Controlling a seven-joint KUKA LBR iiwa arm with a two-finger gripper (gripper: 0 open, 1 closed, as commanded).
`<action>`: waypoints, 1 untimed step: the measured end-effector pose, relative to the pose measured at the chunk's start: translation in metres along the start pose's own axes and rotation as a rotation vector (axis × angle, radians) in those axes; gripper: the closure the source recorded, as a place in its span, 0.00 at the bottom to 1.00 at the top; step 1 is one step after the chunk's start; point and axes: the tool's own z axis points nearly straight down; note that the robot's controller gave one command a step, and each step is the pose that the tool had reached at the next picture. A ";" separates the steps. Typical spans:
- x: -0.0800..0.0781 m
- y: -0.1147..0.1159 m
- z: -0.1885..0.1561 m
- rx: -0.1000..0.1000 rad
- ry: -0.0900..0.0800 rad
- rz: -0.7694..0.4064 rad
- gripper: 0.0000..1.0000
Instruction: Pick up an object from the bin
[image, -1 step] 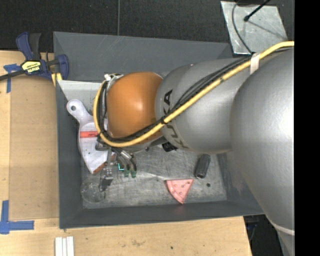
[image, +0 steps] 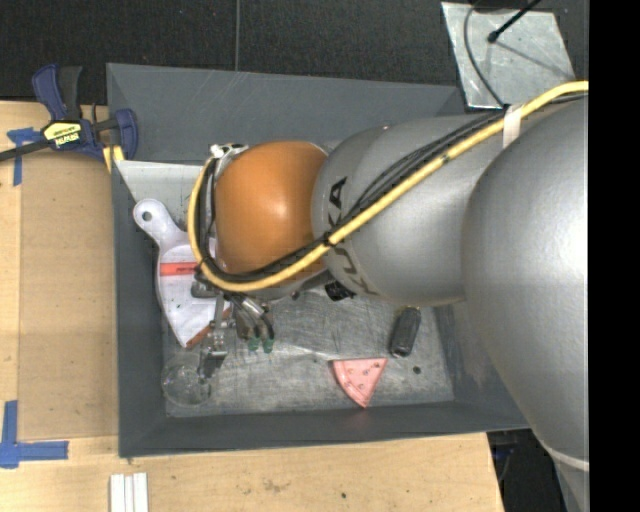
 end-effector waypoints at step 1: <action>-0.030 0.005 0.084 0.000 0.001 -0.095 1.00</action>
Offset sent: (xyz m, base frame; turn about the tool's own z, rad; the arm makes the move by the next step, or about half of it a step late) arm 0.0000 0.0000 0.0000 0.0000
